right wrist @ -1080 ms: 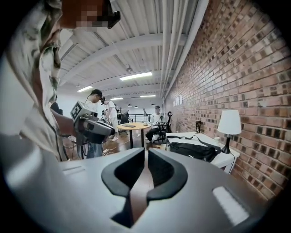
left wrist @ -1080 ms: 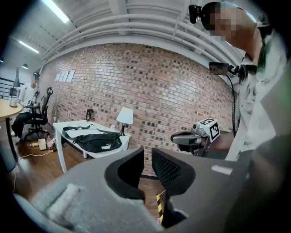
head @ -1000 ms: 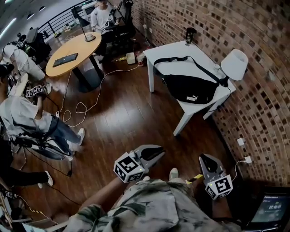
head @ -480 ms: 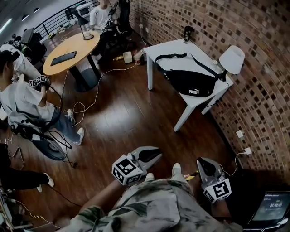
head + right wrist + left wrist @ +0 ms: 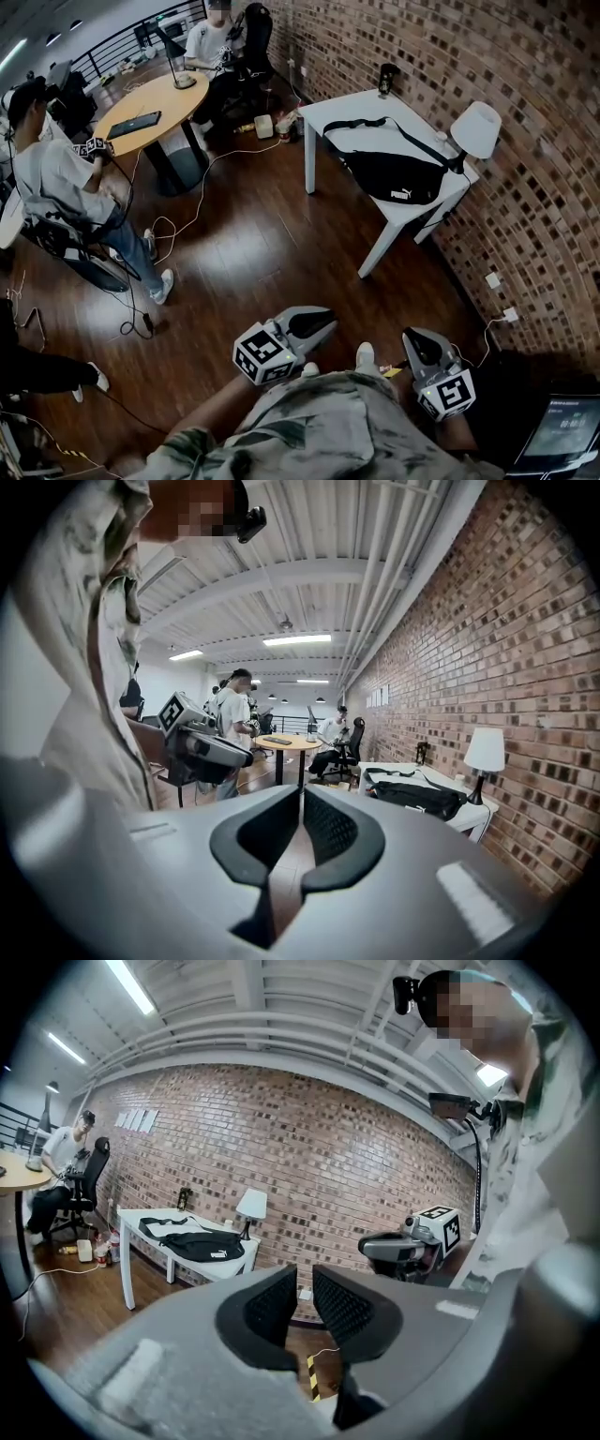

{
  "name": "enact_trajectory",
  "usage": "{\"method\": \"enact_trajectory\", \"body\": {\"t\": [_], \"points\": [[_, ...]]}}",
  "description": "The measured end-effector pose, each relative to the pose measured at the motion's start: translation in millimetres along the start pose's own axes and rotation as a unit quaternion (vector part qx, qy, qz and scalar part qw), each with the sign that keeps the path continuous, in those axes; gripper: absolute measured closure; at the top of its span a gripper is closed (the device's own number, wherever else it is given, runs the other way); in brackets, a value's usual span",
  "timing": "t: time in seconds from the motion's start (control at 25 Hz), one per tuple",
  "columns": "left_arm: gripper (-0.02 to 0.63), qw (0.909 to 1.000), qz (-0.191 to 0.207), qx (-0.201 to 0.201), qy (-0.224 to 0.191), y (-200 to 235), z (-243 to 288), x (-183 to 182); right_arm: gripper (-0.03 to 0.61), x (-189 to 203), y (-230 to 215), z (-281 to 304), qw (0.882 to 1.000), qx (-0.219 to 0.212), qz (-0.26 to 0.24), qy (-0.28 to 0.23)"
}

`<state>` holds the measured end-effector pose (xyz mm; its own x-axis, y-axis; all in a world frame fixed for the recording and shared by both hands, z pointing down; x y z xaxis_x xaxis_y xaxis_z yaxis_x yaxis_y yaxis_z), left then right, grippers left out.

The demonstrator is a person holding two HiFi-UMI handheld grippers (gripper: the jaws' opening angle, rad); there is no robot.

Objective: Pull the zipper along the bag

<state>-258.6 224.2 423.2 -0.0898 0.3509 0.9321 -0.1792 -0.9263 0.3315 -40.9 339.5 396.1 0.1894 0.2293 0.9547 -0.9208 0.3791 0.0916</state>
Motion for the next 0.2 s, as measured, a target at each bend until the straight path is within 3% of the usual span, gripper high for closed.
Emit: {"method": "enact_trajectory", "body": {"t": [0.2], "points": [[0.557,1.0,-0.001,-0.006,-0.003,2.3,-9.7,0.9,0.557,-3.3,5.9,6.4,1.0,-0.006,-0.004,-0.004]]}}
Point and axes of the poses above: the fingertips, and each gripper's own axes: z forward along the fingers, y to its left, x out of its underside, the point moved 7 cm from there along -z, backward along the fingers, and after that the axes turned 3 degrees about x, right-handed, at the moved point
